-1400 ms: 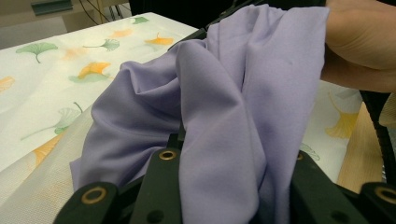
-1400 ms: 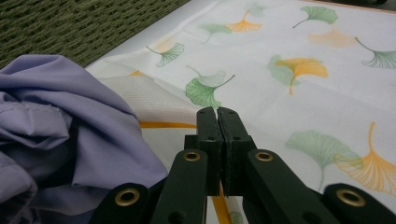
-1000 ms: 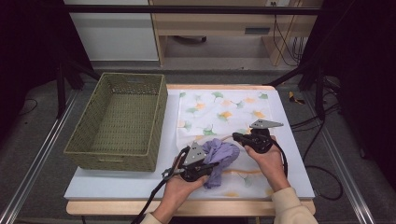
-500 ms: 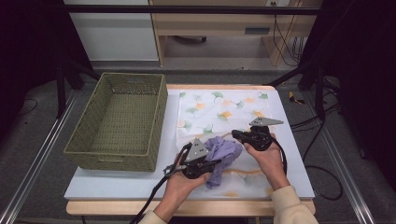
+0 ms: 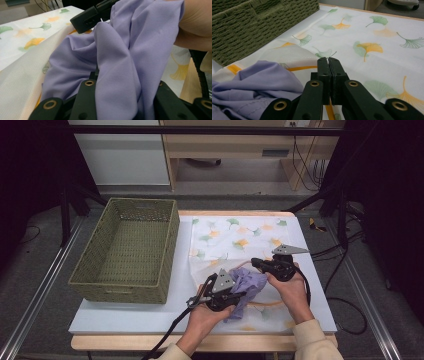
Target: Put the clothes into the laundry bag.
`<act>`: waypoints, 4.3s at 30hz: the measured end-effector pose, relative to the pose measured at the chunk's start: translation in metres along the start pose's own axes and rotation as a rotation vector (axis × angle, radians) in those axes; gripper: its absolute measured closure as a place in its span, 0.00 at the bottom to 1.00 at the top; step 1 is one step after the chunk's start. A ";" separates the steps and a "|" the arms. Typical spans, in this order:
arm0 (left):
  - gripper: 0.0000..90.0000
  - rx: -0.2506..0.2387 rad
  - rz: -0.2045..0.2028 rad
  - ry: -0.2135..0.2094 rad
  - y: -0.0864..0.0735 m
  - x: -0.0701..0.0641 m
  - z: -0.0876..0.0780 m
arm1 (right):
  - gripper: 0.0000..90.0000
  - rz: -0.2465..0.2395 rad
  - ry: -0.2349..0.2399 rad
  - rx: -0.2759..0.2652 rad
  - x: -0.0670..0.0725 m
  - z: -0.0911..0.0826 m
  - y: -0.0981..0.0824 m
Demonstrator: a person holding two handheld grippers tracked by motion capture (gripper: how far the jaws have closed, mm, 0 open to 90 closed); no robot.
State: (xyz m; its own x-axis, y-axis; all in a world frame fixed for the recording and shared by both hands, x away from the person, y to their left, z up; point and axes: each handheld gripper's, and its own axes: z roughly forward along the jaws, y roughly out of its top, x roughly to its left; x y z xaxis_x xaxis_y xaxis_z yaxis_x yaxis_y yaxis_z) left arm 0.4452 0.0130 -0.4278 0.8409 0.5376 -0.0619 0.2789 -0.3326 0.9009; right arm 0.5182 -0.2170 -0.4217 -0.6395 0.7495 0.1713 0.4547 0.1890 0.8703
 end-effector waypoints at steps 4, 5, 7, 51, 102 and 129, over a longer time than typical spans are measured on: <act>0.79 0.014 0.013 -0.005 -0.003 -0.001 -0.001 | 0.99 -0.004 0.001 -0.002 0.000 -0.001 0.001; 0.79 0.013 0.012 -0.006 -0.005 -0.001 -0.001 | 0.99 0.000 0.001 -0.004 0.000 -0.002 0.001; 0.79 0.027 0.016 -0.007 -0.008 -0.001 -0.001 | 0.99 -0.004 0.001 -0.004 0.000 -0.002 0.002; 0.76 0.011 -0.079 0.177 -0.013 0.026 0.046 | 0.99 -0.113 0.026 -0.041 0.031 -0.016 0.022; 0.42 -0.156 -0.110 0.219 -0.036 0.014 -0.080 | 0.99 -0.092 0.101 -0.030 0.052 -0.016 0.013; 0.53 -0.075 -0.127 0.175 -0.049 0.004 -0.085 | 0.99 -0.087 0.175 -0.048 0.084 -0.023 0.012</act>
State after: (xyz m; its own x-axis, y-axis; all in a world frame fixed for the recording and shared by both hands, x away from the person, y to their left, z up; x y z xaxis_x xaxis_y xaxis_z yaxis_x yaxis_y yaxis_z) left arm 0.3957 0.0971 -0.4360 0.7064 0.6996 -0.1075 0.3366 -0.1984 0.9205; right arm 0.4557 -0.1659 -0.3864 -0.7753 0.6087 0.1687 0.3658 0.2150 0.9055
